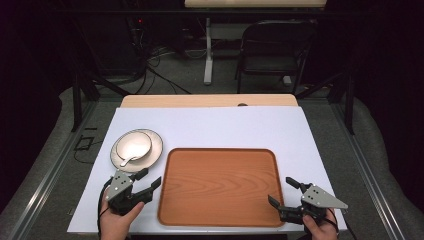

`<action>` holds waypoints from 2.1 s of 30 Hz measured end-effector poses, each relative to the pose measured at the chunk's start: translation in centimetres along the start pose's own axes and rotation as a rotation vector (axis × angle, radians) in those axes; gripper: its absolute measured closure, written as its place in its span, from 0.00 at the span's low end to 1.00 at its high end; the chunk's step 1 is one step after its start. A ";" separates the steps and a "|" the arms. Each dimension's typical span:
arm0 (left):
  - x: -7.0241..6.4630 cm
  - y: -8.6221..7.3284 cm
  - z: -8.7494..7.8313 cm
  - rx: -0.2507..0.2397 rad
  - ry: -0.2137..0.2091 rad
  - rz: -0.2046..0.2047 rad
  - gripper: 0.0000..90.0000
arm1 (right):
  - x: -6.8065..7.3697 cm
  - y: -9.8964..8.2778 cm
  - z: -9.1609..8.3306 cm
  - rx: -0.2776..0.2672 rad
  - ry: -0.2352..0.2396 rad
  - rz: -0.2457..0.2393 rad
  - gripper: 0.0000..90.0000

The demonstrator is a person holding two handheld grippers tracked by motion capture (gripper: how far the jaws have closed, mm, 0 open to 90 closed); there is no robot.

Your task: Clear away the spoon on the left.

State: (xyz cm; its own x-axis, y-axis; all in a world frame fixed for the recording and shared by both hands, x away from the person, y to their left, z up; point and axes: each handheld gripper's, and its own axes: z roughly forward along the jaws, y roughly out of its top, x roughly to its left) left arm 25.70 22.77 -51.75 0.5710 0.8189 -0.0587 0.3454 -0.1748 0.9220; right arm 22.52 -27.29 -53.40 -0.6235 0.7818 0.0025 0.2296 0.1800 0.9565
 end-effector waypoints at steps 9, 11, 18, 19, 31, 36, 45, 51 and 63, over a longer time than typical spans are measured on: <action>0.5 0.9 -0.5 0.019 0.012 -0.035 0.63 | 0.0 0.0 0.0 -0.002 -0.001 0.001 0.16; 0.8 1.1 -0.6 0.030 0.024 -0.046 0.67 | 0.0 0.0 0.0 -0.003 -0.002 0.002 0.16; 1.4 1.5 -0.8 0.076 0.059 -0.056 0.78 | 0.0 0.0 0.0 -0.002 -0.001 0.002 0.16; 1.6 1.6 -0.8 0.084 0.068 -0.062 0.80 | 0.0 0.0 0.0 -0.002 -0.001 0.002 0.16; 3.6 2.0 -0.8 0.133 0.177 -0.060 0.98 | 0.0 0.0 0.0 -0.004 -0.002 0.002 0.16; 4.5 1.7 -0.7 0.160 0.216 -0.086 1.00 | 0.1 0.0 0.1 -0.004 -0.002 0.005 0.16; 5.4 1.3 -0.6 0.179 0.259 -0.105 1.00 | 0.0 0.0 0.1 -0.001 -0.002 0.007 0.16; 5.6 1.1 -0.5 0.172 0.282 -0.106 1.00 | 0.0 0.0 0.1 -0.001 -0.002 0.006 0.16; 6.7 1.1 -0.5 0.179 0.313 -0.139 1.00 | 0.0 0.0 0.0 -0.001 -0.001 0.007 0.16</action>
State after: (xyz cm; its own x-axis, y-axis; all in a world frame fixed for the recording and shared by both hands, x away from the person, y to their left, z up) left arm 29.52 28.34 -50.92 0.2637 0.9640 -0.0334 0.5441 -0.1200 0.8304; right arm 22.53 -27.23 -53.41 -0.6208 0.7839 0.0086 0.2329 0.1740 0.9568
